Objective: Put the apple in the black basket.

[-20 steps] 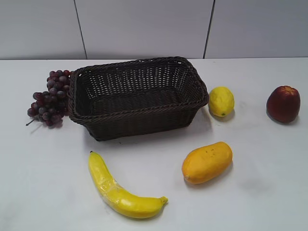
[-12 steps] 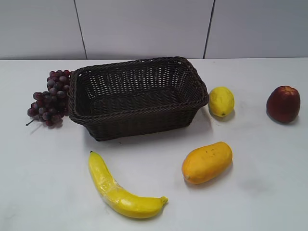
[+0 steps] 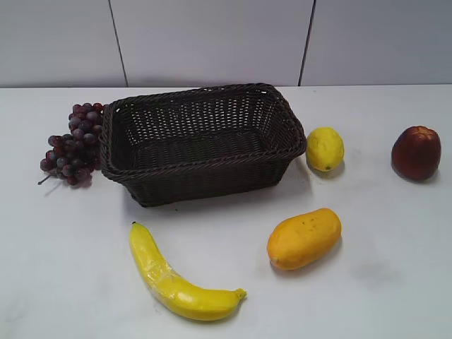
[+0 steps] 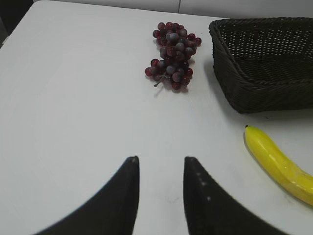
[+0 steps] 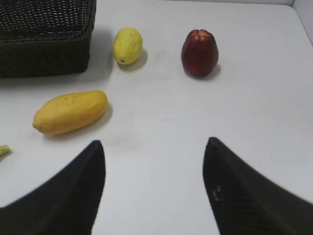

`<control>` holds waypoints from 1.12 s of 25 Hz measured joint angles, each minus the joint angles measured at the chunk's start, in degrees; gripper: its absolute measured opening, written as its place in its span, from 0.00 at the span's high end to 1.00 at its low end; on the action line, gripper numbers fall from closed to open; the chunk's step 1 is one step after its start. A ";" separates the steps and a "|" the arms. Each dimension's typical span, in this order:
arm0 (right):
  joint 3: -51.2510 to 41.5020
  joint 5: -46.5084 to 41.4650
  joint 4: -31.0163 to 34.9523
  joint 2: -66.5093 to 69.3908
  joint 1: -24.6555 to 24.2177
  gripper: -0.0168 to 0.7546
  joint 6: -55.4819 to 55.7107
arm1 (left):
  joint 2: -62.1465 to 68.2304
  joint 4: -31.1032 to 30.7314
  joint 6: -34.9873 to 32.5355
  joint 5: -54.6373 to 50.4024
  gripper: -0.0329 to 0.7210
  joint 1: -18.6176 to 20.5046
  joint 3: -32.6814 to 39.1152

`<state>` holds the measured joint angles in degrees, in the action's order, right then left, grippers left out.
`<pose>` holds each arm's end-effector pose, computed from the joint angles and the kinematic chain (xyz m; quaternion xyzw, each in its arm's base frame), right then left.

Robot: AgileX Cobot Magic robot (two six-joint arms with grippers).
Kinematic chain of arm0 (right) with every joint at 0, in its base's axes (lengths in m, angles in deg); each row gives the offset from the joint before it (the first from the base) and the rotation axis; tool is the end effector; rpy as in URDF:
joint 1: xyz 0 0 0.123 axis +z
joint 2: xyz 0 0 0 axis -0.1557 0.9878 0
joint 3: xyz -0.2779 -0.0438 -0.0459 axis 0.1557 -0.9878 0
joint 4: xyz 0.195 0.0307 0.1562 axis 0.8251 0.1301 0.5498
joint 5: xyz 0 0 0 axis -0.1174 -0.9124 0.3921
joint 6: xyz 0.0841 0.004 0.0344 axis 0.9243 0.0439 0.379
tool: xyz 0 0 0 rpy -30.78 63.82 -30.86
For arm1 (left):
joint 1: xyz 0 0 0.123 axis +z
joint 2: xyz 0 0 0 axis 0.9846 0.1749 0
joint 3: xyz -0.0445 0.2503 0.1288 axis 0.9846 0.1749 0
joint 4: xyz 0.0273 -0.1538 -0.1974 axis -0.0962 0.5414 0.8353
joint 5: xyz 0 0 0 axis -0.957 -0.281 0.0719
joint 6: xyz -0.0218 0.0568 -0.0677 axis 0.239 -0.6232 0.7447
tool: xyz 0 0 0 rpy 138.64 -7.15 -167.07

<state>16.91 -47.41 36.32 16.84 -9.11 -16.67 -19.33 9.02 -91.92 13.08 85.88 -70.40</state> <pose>-0.0043 0.0114 0.2773 -0.0432 0.8464 0.0454 0.5289 -0.0040 -0.0235 0.2747 0.0100 0.8511 -0.0882 0.5174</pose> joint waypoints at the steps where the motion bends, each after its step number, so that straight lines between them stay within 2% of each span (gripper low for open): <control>1: 0.00 0.13 -0.34 0.00 0.00 0.36 0.25 | 0.00 0.00 0.00 0.00 0.65 0.00 0.00; 6: 1.22 2.93 -3.03 1.04 0.00 0.36 1.12 | 0.00 0.00 0.00 0.00 0.65 0.00 0.00; 10: 2.83 11.58 -3.48 6.52 0.00 0.36 1.68 | 0.00 0.00 0.00 0.00 0.65 0.00 0.00; 16: 3.56 22.96 -3.57 19.91 0.02 0.36 2.56 | 0.00 0.00 0.00 0.00 0.65 0.00 0.00; 20: 5.50 25.07 -3.61 30.39 0.02 0.35 2.62 | 0.00 0.00 0.00 0.00 0.65 0.00 0.00; 25: 11.98 24.97 -1.61 44.43 0.02 0.21 2.62 | 0.00 0.00 0.00 0.00 0.65 0.00 0.00; 28: 16.09 23.07 -1.10 51.65 0.02 0.16 2.62 | 0.00 0.00 0.00 0.00 0.65 0.00 0.00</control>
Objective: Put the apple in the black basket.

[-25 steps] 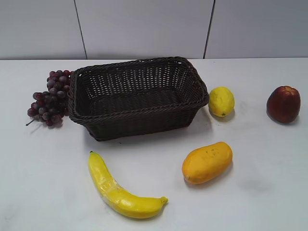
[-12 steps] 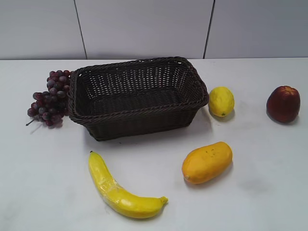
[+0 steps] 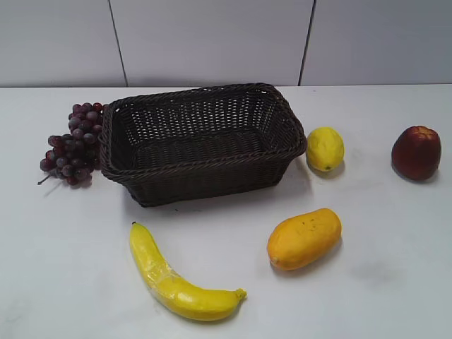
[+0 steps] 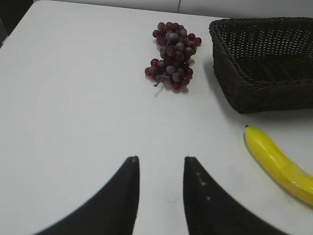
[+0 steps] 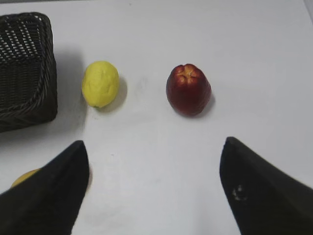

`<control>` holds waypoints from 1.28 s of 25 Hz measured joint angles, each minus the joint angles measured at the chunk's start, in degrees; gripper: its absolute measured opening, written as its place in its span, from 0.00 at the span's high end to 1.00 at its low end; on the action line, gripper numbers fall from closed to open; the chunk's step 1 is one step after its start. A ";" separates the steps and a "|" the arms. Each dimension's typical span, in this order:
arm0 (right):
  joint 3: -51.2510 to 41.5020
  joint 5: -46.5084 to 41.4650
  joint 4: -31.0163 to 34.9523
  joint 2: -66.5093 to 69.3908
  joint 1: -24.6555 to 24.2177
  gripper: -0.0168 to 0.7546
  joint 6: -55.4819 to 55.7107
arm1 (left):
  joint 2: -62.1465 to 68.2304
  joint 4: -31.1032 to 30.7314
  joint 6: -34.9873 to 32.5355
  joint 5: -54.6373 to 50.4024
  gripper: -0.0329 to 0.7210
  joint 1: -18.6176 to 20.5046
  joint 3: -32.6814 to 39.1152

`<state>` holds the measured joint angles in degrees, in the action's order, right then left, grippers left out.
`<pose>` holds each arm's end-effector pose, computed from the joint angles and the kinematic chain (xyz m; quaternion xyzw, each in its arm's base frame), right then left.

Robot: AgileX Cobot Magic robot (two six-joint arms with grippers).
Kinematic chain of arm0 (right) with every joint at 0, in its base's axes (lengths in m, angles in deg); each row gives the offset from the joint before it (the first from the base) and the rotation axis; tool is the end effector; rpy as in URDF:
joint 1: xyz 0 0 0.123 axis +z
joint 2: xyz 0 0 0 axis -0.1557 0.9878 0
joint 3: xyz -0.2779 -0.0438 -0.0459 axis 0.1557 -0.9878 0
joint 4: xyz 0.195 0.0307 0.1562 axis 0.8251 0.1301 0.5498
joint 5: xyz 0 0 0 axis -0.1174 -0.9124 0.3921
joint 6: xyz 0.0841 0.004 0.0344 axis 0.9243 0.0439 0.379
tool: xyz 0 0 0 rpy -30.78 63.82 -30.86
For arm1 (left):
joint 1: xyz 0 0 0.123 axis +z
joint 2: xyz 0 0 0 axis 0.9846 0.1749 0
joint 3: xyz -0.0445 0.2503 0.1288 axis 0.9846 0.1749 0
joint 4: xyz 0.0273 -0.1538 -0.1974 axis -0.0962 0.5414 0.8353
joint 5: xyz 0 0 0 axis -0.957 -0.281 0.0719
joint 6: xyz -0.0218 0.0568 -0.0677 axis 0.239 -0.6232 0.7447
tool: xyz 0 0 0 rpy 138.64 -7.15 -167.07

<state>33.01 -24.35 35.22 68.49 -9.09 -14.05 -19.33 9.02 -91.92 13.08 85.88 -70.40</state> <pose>0.1764 0.0064 0.3239 0.0059 0.9007 0.0435 0.4322 -0.0040 -0.0235 0.2747 0.0100 0.8511 -0.0882 0.5174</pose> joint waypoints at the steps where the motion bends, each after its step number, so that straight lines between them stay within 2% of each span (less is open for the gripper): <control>1: 1.54 -1.48 0.12 2.53 0.00 0.15 0.04 | 0.00 0.00 0.00 0.00 0.65 0.00 0.00; 4: 6.07 -4.78 0.24 9.63 0.00 0.15 0.12 | 0.00 0.00 0.00 0.00 0.65 0.00 0.00; 15: 19.21 -8.43 0.25 29.55 0.00 0.17 0.12 | 0.00 0.00 0.00 0.00 0.65 0.00 0.00; 23: 31.26 -15.58 -3.16 43.02 -0.06 0.19 0.12 | 0.00 0.00 0.00 0.00 0.65 0.00 0.00; 32: 41.96 -22.35 -3.42 55.91 -0.38 0.20 1.77 | 0.00 0.05 0.00 0.00 0.65 0.00 0.00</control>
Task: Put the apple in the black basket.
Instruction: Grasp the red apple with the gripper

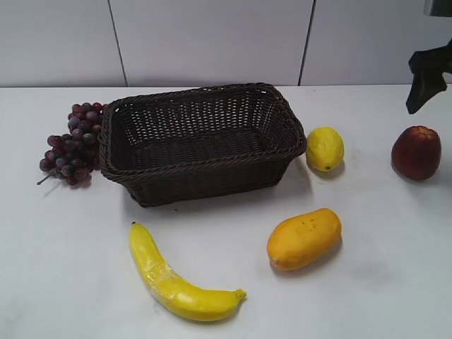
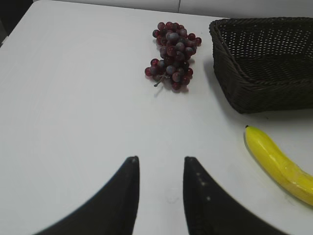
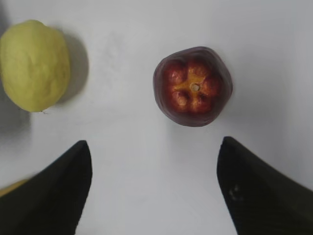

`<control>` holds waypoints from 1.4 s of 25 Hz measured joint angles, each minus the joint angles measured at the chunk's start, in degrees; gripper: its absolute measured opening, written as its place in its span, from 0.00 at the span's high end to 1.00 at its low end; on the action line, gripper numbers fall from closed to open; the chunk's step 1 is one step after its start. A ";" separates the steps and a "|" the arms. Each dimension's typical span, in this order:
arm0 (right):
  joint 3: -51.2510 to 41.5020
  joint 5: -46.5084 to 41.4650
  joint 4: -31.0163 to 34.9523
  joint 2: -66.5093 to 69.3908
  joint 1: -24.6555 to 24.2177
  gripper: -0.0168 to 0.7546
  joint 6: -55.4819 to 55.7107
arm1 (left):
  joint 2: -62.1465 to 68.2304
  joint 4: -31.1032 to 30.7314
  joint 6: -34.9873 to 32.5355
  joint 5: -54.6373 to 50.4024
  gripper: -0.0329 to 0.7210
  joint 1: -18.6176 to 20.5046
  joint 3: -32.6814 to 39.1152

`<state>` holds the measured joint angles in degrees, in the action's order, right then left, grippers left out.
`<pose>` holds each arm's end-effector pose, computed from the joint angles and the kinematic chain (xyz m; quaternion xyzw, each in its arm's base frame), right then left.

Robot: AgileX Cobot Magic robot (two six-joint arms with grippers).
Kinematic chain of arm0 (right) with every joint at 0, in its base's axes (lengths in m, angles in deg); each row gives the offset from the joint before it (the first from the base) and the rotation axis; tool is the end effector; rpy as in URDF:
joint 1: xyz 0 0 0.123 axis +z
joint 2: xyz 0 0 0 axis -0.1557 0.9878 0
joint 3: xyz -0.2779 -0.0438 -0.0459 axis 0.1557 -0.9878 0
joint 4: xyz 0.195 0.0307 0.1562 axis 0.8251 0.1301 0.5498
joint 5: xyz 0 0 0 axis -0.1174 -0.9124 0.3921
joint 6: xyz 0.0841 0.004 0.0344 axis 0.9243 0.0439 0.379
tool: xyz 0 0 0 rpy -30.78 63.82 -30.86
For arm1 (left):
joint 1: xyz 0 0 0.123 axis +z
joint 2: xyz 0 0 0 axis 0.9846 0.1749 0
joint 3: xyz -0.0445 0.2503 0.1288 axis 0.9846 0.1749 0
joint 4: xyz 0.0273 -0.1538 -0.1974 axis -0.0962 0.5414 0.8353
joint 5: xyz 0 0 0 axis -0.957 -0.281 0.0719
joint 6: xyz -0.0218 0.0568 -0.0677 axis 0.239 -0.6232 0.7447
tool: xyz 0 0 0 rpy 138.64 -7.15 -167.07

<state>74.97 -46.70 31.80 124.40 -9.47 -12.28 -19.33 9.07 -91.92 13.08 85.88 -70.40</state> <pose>0.3914 0.0017 0.2449 0.0061 0.9911 0.0283 0.1296 -0.0040 -0.0235 0.2747 0.0101 0.8511 -0.0887 0.5174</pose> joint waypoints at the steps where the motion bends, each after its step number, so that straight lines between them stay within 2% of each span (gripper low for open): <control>1: 0.38 -0.27 -0.27 1.05 -0.13 0.20 0.09 | 0.00 0.00 0.00 0.00 0.65 0.00 0.00; 8: 0.77 0.04 -4.25 6.77 -0.91 0.21 1.33 | 0.00 0.00 0.00 0.00 0.65 0.00 0.00; 22: 0.89 7.66 -4.63 13.40 -1.11 0.21 1.33 | 0.00 0.00 0.00 0.00 0.65 0.00 0.00; 35: 2.04 7.98 -4.85 14.94 -1.11 0.24 1.98 | 0.00 0.00 0.00 0.00 0.65 0.00 0.00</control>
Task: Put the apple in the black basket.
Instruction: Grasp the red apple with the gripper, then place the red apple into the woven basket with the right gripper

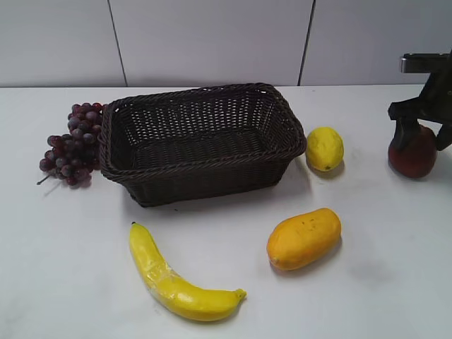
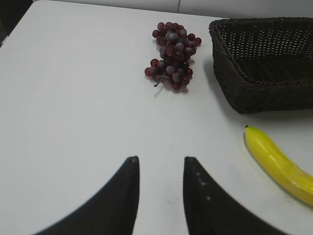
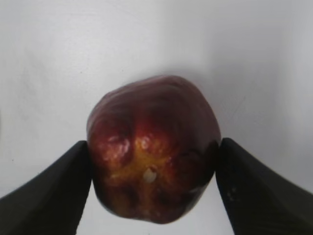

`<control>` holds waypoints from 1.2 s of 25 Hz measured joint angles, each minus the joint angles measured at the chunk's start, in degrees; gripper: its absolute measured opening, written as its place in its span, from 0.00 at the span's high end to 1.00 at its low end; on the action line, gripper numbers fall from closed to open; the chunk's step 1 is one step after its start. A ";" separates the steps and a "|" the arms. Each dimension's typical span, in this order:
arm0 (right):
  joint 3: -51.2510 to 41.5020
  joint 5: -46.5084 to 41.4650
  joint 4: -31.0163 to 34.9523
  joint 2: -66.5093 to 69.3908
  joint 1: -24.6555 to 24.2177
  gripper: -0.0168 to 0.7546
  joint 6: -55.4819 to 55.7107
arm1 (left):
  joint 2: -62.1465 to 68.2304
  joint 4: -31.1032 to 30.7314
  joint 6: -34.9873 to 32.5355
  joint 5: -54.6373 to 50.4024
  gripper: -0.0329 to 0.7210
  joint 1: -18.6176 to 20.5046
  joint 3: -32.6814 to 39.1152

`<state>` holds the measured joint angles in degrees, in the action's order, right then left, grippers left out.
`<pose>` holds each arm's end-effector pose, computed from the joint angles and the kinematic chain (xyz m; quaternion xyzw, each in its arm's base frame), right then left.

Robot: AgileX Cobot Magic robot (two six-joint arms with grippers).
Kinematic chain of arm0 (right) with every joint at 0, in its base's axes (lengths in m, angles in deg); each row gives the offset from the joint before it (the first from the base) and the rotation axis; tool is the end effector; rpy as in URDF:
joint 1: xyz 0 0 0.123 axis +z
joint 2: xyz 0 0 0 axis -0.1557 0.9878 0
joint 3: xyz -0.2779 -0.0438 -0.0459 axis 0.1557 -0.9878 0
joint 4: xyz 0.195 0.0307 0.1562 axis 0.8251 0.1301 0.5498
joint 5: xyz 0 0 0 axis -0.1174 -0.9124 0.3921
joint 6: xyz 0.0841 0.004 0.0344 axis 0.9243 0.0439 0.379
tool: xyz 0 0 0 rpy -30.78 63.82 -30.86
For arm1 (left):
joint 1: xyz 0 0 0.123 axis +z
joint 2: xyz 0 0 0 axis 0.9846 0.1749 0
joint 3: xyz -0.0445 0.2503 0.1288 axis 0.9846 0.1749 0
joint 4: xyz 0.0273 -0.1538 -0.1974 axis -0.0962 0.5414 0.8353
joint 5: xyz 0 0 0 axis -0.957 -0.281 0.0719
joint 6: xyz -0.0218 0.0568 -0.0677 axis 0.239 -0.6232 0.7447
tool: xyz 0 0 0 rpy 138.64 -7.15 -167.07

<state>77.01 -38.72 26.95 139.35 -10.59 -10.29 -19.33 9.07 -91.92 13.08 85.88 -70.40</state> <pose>0.4289 -0.0135 0.1492 0.0148 0.9961 -0.0083 0.0864 -0.0040 -0.0235 0.2747 0.0101 0.8511 -0.0887 0.5174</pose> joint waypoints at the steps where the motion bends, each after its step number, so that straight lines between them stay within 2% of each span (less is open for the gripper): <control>1: 0.00 0.00 0.00 0.00 0.00 0.24 0.05 | 0.00 0.00 0.00 0.00 0.65 0.00 0.00; 16: 0.57 -0.68 0.00 -0.16 0.00 0.24 0.66 | 0.00 0.00 0.00 0.00 0.65 0.00 0.00; 30: 12.68 -14.34 0.12 -1.29 0.26 0.25 -1.65 | 0.00 0.00 0.00 0.00 0.65 0.00 0.00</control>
<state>89.69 -53.06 27.07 138.05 -10.32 -11.95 -19.33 9.07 -91.92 13.08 85.88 -70.40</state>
